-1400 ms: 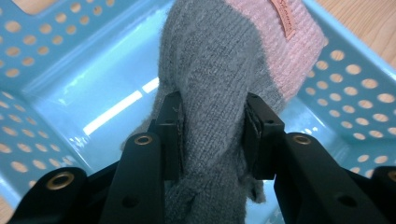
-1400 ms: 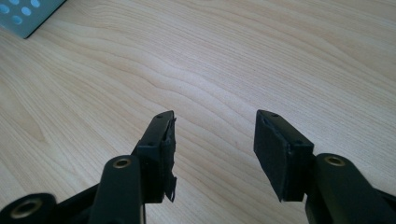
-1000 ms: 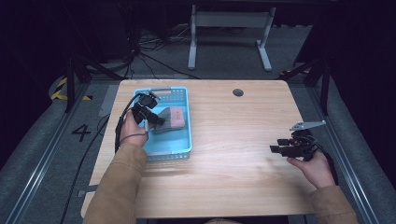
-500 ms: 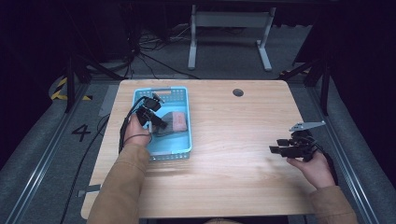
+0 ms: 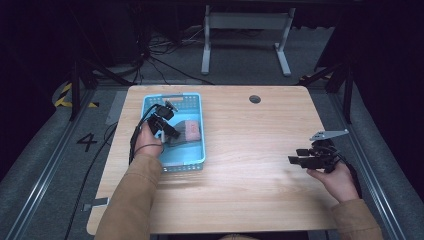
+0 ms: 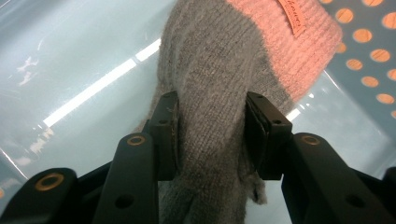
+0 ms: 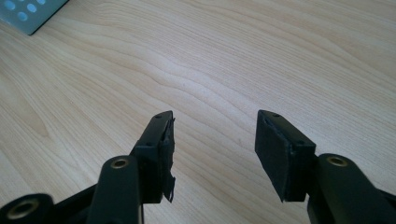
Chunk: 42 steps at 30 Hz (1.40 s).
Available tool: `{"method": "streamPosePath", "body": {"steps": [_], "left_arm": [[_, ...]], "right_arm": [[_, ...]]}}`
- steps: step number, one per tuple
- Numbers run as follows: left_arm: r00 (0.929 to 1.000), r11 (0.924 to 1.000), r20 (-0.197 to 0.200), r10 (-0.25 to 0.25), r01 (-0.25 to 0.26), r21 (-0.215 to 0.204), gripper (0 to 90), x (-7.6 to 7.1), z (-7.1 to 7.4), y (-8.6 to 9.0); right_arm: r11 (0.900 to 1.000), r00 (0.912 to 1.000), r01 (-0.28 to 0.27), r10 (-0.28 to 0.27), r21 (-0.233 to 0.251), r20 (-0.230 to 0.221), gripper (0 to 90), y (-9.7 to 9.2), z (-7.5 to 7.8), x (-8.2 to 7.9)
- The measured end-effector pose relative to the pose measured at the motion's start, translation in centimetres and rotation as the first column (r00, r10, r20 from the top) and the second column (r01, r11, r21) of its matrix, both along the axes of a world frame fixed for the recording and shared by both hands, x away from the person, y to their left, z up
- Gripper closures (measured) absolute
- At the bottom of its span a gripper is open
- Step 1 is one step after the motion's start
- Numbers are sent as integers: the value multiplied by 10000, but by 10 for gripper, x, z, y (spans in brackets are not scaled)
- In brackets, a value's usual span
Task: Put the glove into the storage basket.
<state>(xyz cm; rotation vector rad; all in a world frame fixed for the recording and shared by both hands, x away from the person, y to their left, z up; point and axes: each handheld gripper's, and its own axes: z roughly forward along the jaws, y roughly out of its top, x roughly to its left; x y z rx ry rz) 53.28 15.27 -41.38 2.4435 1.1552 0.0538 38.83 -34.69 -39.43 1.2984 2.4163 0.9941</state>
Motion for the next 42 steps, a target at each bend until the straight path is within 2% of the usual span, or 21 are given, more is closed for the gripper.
{"method": "streamPosePath", "body": {"steps": [4,7,9,10,11,15,18,21,24,25,26,27,30,31,32,33,34,38,39,41,42], "left_arm": [[9998,9998,193,-24,20,182,565,0,-1,-1],[9992,9995,375,113,-124,303,528,0,-2,-2],[9981,9981,548,275,-305,539,476,1,-4,-1],[9979,9975,548,339,-372,605,483,1,-4,0],[9977,9978,519,442,-467,470,501,2,-4,1],[9967,9980,595,546,-564,297,471,1,-2,3],[9958,9990,814,423,-435,130,465,-3,4,3],[9923,9990,1190,335,-297,-330,463,-11,15,2],[9898,9988,1391,308,-253,-411,461,-16,20,1],[9879,9985,1529,256,-177,-525,461,-20,24,1],[9847,9961,1725,253,-102,-879,463,-28,30,0],[9847,9961,1725,253,-102,-879,463,-28,30,0],[9785,9932,2061,129,113,-1160,463,-41,41,-2],[9749,9902,2226,21,290,-1364,465,-50,47,-4],[9749,9902,2226,21,290,-1364,464,-50,47,-4],[9705,9866,2410,-83,473,-1563,464,-60,54,-5],[9705,9866,2410,-83,473,-1563,464,-60,54,-5],[9683,9776,2472,-351,847,-1929,462,-81,67,-9],[9659,9762,2537,-511,1019,-1912,457,-92,73,-12],[9635,9739,2606,-607,1144,-1960,453,-97,76,-14],[9594,9707,2692,-837,1396,-1956,450,-108,81,-17]], "right_arm": [[10000,10000,-22,22,-26,-29,478,1,0,0],[10000,10000,-42,42,-5,-12,477,1,0,0],[10000,10000,-42,42,10,9,478,1,0,0],[10000,10000,-59,59,17,9,478,1,0,0],[10000,10000,-84,84,11,-2,478,1,1,0],[10000,10000,-83,83,3,14,477,2,0,1],[9999,9999,-121,121,-7,15,475,2,1,1],[9999,9999,-147,147,-1,40,474,4,2,3],[9997,9997,-241,241,7,100,471,7,3,6],[9997,9996,-253,253,-13,94,471,8,3,7],[9995,9994,-315,315,-10,106,471,9,3,8],[9993,9993,-370,371,-47,111,472,10,4,9],[9988,9988,-479,479,-48,124,472,13,5,11],[9984,9984,-549,551,-100,161,472,16,6,13],[9984,9984,-549,551,-100,161,472,16,6,13],[9977,9976,-670,671,-92,169,471,18,7,15],[9977,9976,-670,671,-92,169,471,18,7,15],[9959,9959,-892,894,-132,139,472,21,6,18],[9953,9954,-952,954,-182,110,472,21,5,18],[9952,9953,-962,964,-150,114,472,22,5,19],[9948,9947,-1012,1014,-132,149,472,22,5,19]]}}
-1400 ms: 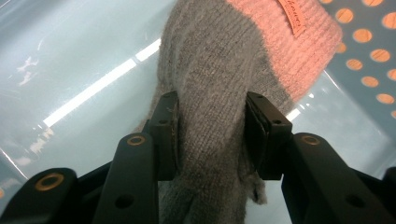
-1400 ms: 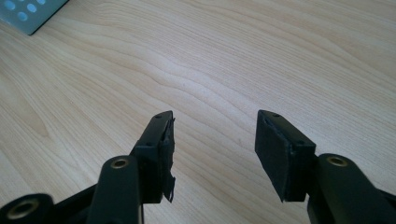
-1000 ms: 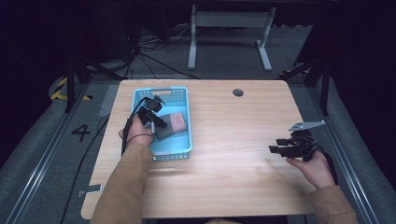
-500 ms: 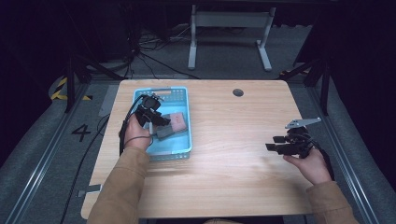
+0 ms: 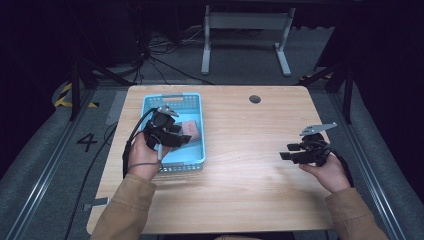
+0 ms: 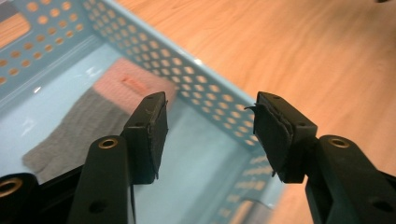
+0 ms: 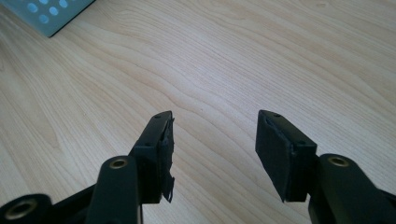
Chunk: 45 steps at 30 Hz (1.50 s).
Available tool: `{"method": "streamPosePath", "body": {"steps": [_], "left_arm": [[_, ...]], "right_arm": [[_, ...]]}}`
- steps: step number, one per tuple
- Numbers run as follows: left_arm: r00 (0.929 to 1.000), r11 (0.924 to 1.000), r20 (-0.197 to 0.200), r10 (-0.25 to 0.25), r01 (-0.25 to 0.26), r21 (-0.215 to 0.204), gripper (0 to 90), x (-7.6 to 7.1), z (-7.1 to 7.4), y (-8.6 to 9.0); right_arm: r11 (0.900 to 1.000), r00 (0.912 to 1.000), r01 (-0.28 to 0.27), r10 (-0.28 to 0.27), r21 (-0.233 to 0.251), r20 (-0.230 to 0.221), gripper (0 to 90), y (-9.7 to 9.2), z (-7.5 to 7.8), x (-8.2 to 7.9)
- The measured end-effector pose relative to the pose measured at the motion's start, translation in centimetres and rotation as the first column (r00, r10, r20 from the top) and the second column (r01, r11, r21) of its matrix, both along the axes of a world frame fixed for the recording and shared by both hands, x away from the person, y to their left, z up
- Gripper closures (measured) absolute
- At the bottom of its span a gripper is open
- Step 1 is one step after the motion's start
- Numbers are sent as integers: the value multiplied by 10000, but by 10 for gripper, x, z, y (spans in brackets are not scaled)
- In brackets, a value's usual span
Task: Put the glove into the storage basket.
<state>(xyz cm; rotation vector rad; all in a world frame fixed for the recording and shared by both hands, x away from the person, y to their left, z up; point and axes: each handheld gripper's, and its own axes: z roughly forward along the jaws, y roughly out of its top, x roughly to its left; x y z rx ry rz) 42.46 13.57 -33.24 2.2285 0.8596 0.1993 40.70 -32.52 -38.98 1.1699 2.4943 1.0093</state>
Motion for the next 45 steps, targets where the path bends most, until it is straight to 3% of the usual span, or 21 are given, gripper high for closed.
{"method": "streamPosePath", "body": {"steps": [2,3,6,12,17,19,28,36,39,42,45], "left_arm": [[10000,10000,26,-83,83,-11,446,-4,2,-1],[9993,9993,130,-361,361,-31,444,-16,5,-5],[9974,9975,182,-704,706,-92,433,-30,7,-10],[9921,9921,199,-1238,1242,-166,420,-47,1,-15],[9880,9868,51,-1543,1543,-483,417,-63,-20,-14],[9872,9869,-148,-1591,1586,-290,420,-66,-27,-13],[9816,9816,-119,-1908,1906,-134,419,-76,-55,-21],[9762,9759,-229,-2154,2144,-420,420,-81,-81,-21],[9754,9762,-397,-2167,2167,-53,412,-83,-94,-25],[9670,9682,-524,-2495,2500,32,412,-84,-107,-33],[9618,9623,-347,-2715,2719,79,400,-85,-112,-36]], "right_arm": [[10000,10000,-60,60,46,-4,471,0,-1,0],[9999,9999,-115,115,67,1,471,-1,-1,0],[9997,9997,-237,237,79,31,472,0,-3,-2],[9994,9994,-354,354,22,-14,472,2,-7,-4],[9988,9988,-482,482,21,-11,474,3,-11,-7],[9986,9987,-516,516,-59,-19,474,4,-12,-7],[9980,9982,-593,590,-206,-143,474,4,-20,-8],[9974,9975,-658,650,-291,-284,479,4,-27,-7],[9974,9974,-638,626,-326,-361,482,4,-30,-7],[9974,9975,-630,618,-345,-338,487,4,-31,-6],[9970,9974,-651,638,-413,-328,492,5,-34,-6]]}}
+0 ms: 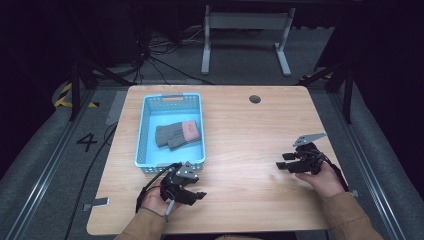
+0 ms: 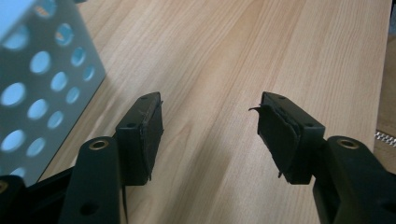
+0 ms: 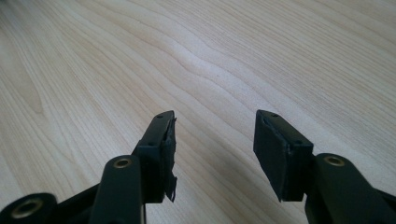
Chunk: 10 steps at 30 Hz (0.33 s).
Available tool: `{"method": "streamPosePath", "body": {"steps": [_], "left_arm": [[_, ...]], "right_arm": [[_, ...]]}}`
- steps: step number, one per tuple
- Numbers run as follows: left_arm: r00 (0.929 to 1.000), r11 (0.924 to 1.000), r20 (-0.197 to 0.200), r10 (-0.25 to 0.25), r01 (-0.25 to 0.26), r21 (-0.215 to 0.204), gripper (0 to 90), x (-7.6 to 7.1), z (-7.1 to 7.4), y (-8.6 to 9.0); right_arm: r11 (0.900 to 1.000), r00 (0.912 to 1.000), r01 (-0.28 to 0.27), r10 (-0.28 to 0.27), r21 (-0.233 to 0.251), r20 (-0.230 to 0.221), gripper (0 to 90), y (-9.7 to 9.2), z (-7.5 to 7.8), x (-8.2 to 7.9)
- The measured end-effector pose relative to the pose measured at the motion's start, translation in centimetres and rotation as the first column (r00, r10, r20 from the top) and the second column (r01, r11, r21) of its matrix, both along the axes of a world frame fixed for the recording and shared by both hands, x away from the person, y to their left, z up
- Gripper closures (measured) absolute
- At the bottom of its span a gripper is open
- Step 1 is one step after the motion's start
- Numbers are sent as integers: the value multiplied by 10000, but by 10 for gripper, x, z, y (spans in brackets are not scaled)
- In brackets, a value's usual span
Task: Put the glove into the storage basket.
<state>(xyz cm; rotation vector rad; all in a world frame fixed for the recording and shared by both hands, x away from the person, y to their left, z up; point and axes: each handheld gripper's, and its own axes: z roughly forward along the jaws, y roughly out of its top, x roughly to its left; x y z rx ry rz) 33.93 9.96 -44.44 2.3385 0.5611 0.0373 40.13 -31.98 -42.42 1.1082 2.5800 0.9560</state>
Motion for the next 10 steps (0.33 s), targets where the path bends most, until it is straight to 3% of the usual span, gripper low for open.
{"method": "streamPosePath", "body": {"steps": [3,10], "left_arm": [[9996,10000,260,93,-92,-26,382,-1,-3,0],[9993,9992,64,373,-374,126,355,3,-8,3]], "right_arm": [[10000,10000,-18,18,13,-31,495,1,-3,0],[10000,9997,95,-95,20,233,502,1,-4,0]]}}
